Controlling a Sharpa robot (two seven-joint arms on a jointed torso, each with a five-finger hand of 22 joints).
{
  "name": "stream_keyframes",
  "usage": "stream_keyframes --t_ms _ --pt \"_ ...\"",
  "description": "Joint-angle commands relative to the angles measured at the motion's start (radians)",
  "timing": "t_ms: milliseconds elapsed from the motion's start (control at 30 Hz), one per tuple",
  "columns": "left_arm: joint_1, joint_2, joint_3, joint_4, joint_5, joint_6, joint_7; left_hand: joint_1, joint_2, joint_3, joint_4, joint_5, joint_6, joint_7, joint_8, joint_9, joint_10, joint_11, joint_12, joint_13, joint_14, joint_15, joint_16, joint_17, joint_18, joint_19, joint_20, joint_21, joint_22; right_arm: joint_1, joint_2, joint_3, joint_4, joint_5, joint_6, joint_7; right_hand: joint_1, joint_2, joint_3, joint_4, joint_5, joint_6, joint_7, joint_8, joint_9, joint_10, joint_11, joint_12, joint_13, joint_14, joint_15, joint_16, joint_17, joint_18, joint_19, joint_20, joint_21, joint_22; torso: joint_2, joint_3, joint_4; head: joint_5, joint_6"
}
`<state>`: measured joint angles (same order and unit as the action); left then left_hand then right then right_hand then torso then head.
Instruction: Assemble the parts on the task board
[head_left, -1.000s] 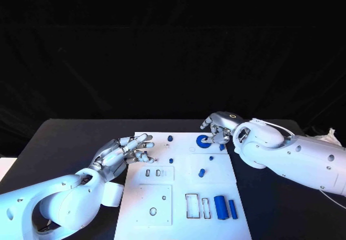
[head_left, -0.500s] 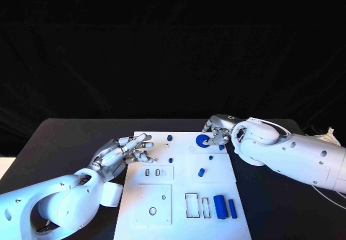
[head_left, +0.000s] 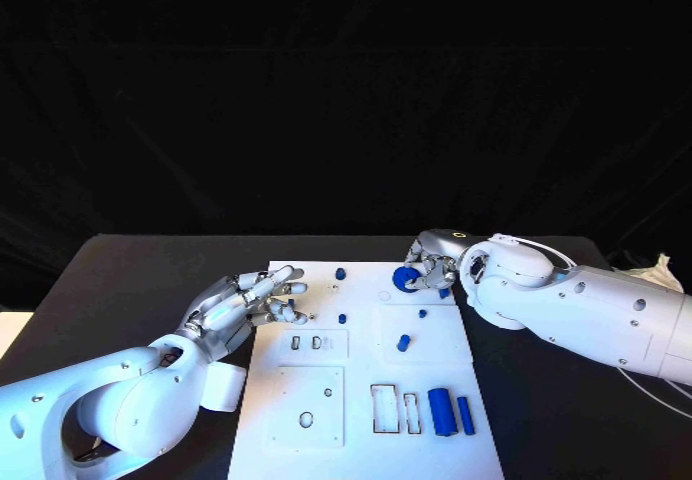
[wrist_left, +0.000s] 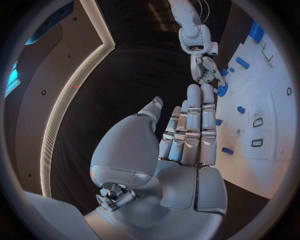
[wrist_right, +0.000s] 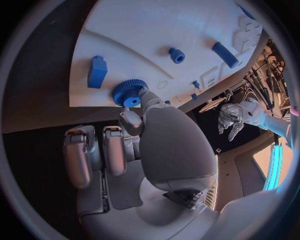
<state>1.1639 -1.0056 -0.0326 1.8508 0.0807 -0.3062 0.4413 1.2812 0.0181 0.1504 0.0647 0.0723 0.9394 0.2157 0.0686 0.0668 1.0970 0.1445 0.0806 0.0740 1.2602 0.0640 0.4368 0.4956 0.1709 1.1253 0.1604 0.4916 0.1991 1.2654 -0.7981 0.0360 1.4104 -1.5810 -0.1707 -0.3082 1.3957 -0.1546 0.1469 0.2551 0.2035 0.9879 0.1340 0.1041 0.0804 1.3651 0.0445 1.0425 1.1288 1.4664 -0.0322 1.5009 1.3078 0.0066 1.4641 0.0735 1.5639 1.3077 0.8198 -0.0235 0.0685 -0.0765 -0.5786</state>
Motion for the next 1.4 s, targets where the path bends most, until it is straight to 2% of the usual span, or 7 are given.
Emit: stream_keyframes --t_ms 33,300,567,900,1033,1200,1400 --pt "0.001 0.001 0.001 0.001 0.001 0.024 0.001 -0.001 0.004 -0.001 -0.005 0.002 -0.006 0.003 0.002 0.000 -0.008 0.000 0.002 -0.002 -0.007 -0.003 0.002 0.002 0.009 -0.004 0.000 0.001 0.000 -0.001 0.003 0.000 0.001 -0.018 0.024 -0.002 0.005 0.008 0.007 -0.005 0.004 0.011 -0.001 0.008 0.002 0.005 -0.002 0.006 0.007 0.080 0.002 0.006 0.135 -0.007 0.107 0.004 0.007 0.263 0.000 -0.0008 -0.0004 -0.001 -0.001" --pt "0.001 0.001 0.001 0.002 0.001 0.027 -0.001 0.000 0.004 0.000 -0.006 0.002 -0.007 0.003 0.002 0.000 -0.008 0.000 0.002 -0.002 -0.007 -0.003 0.002 0.002 0.009 -0.005 0.000 0.001 0.000 -0.002 0.006 -0.001 -0.004 -0.044 0.034 -0.011 0.024 0.039 0.032 -0.035 -0.007 0.078 -0.019 0.034 0.017 0.045 -0.016 0.103 0.098 0.081 -0.009 0.012 0.147 -0.007 0.107 -0.004 0.007 0.263 0.001 -0.0006 0.0014 -0.002 -0.005" --pt "0.001 0.001 0.001 0.002 0.001 0.029 -0.003 0.000 0.004 0.000 -0.007 0.002 -0.007 0.003 0.002 0.000 -0.009 0.000 0.002 -0.002 -0.009 -0.002 0.001 0.002 0.009 -0.006 0.000 0.000 -0.001 -0.006 0.009 -0.002 0.000 -0.100 0.029 -0.021 0.040 0.046 0.056 -0.060 -0.020 0.093 -0.024 0.030 0.021 0.055 -0.022 0.133 0.130 0.081 -0.014 0.012 0.149 -0.007 0.107 -0.011 0.007 0.263 0.000 -0.0006 0.0017 -0.001 -0.008" --pt "0.001 0.003 0.001 -0.001 0.001 0.032 -0.004 0.000 0.005 0.000 -0.007 0.002 -0.008 0.004 0.002 0.000 -0.010 0.001 0.002 -0.002 -0.011 -0.002 0.001 0.003 0.009 -0.007 0.000 0.000 -0.001 -0.009 0.013 -0.003 0.072 -0.156 -0.107 -0.019 0.008 0.032 0.098 -0.069 0.092 0.105 -0.026 0.012 0.026 0.067 -0.024 0.161 0.167 0.082 -0.016 0.014 0.153 -0.007 0.107 -0.014 0.007 0.263 0.000 -0.0010 0.0030 0.001 -0.006" --pt "0.001 0.004 0.001 -0.001 0.001 0.033 -0.004 0.000 0.005 0.000 -0.007 0.002 -0.008 0.004 0.002 0.000 -0.010 0.001 0.002 -0.002 -0.011 -0.002 0.001 0.003 0.009 -0.007 0.000 0.000 -0.001 -0.007 0.026 -0.002 0.106 -0.198 -0.152 -0.030 0.006 0.029 0.104 -0.071 0.101 0.105 -0.025 0.009 0.026 0.067 -0.024 0.161 0.169 0.082 -0.016 0.013 0.152 -0.007 0.107 -0.014 0.007 0.263 0.000 -0.0021 0.0034 0.002 -0.004" --pt "0.001 0.005 0.001 -0.001 0.001 0.034 -0.005 0.000 0.005 0.000 -0.007 0.002 -0.008 0.004 0.002 0.000 -0.010 0.001 0.002 -0.002 -0.011 -0.002 0.001 0.003 0.009 -0.007 0.000 0.000 -0.001 -0.006 0.061 -0.003 0.125 -0.240 -0.162 -0.039 0.003 0.028 0.106 -0.071 0.100 0.105 -0.025 0.007 0.026 0.067 -0.023 0.161 0.169 0.082 -0.016 0.013 0.152 -0.007 0.107 -0.014 0.007 0.263 0.001 -0.0019 0.0027 0.004 -0.004" --pt "0.001 0.007 0.001 -0.001 0.001 0.036 -0.005 0.000 0.005 0.000 -0.007 0.002 -0.008 0.004 0.002 0.000 -0.010 0.001 0.002 -0.002 -0.011 -0.002 0.001 0.003 0.009 -0.007 0.000 0.000 -0.001 -0.007 0.122 -0.017 0.118 -0.265 -0.154 -0.038 -0.004 0.027 0.112 -0.072 0.088 0.106 -0.024 0.003 0.027 0.068 -0.023 0.161 0.172 0.082 -0.016 0.013 0.152 -0.007 0.107 -0.013 0.007 0.263 0.002 -0.0021 0.0061 0.006 -0.005"
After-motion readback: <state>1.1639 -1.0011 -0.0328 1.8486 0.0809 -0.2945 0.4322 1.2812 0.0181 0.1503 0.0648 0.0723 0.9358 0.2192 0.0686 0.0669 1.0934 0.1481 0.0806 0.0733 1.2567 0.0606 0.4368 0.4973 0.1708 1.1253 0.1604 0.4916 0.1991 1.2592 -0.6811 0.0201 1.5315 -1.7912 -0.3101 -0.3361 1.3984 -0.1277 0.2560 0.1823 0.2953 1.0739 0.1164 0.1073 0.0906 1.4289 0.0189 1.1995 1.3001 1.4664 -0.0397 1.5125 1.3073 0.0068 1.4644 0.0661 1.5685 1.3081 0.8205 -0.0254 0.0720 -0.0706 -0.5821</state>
